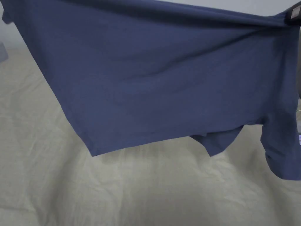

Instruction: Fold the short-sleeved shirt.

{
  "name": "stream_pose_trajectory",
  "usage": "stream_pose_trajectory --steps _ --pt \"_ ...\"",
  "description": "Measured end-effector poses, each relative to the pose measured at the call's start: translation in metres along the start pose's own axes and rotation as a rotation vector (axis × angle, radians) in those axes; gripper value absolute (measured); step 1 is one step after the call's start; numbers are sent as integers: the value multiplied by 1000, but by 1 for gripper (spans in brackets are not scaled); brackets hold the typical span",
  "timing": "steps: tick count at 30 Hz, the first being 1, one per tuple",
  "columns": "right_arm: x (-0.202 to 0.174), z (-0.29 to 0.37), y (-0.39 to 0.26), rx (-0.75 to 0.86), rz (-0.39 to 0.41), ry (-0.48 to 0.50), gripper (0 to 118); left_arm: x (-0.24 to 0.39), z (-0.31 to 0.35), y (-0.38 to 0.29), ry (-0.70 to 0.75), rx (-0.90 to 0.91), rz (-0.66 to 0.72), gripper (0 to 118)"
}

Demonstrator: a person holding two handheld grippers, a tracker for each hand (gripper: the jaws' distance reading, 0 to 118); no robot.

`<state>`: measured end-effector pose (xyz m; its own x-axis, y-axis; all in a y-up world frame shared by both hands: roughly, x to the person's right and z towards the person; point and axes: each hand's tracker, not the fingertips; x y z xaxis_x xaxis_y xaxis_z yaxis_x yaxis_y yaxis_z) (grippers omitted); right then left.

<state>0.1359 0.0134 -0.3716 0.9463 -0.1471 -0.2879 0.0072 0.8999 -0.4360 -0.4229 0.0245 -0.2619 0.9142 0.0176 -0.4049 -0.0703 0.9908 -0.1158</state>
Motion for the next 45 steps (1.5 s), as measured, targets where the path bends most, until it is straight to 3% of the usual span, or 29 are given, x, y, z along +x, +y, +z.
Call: stream_pose_trajectory --steps 3,11,16,20,24,30,36,41,45 --pt "-8 -28 21 -45 45 -74 9 15 -31 24 40 -11 -65 0" --pt "-26 -126 72 -47 14 -176 9 64 -133 51 185 24 -180 0" --pt "-32 -197 99 1 42 -237 9 101 -207 47 222 53 -101 0" --pt "-25 -256 112 58 40 -257 8 114 -252 36 251 60 -132 0" --pt "-23 -308 105 77 120 -307 8 125 -288 7 267 78 -84 0" --pt "-6 -371 51 50 176 -377 8 145 -334 -77 240 -15 -122 0" --pt "22 -412 -54 -130 100 -366 9 140 -337 -194 221 -252 -91 0" --pt "39 -413 -159 -329 44 -348 9 114 -297 -292 206 -451 1 0" --pt "45 -387 -233 -456 30 -312 8 92 -250 -362 203 -612 -31 0"
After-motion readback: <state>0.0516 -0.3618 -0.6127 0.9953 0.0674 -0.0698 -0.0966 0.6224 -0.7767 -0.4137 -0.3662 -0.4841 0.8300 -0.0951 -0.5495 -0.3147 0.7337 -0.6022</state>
